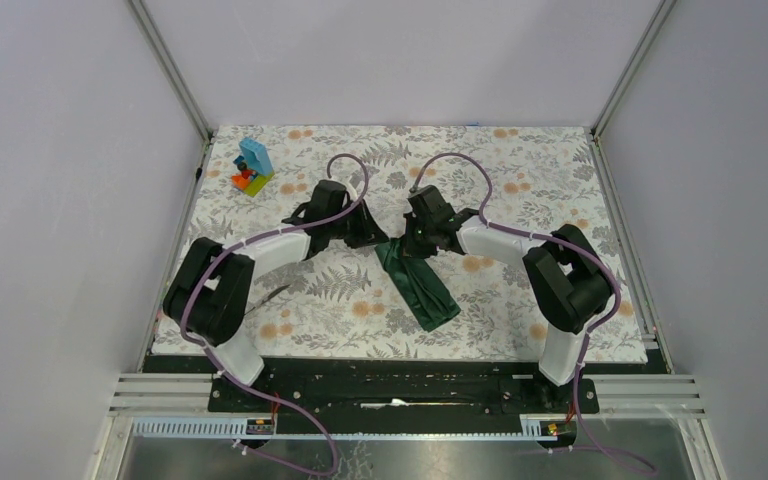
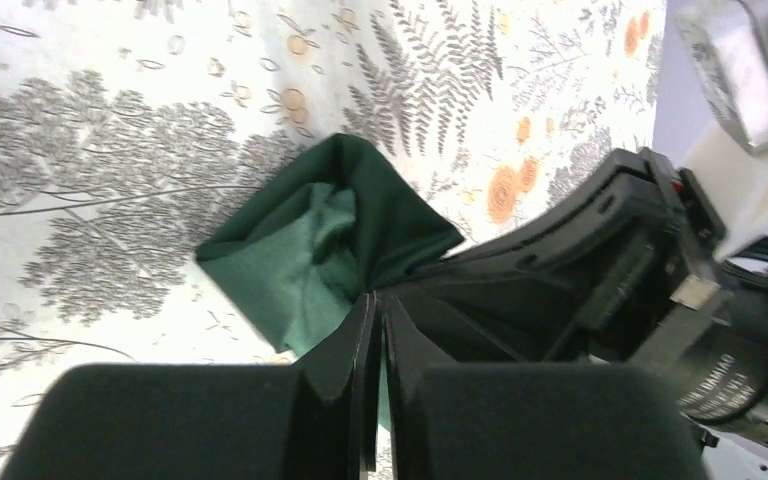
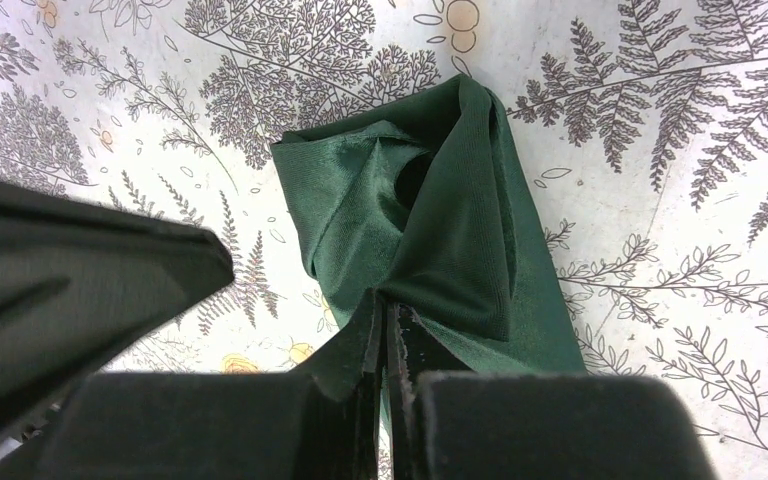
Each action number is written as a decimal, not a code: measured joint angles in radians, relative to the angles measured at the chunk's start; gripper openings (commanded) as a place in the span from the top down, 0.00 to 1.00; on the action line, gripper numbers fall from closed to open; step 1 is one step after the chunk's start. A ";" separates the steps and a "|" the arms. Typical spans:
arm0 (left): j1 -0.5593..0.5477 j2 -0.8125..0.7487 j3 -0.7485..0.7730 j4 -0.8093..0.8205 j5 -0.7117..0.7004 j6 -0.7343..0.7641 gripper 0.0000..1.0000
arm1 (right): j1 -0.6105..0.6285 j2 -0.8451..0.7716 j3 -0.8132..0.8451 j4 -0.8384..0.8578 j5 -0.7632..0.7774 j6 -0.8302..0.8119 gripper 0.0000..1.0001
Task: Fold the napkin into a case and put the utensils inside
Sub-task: Fold the 2/3-rectangle-folded napkin at the center of the board.
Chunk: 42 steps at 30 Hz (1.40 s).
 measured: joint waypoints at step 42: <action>0.028 -0.035 -0.017 0.015 -0.011 0.021 0.93 | 0.089 0.041 -0.089 0.220 -0.079 -0.160 0.56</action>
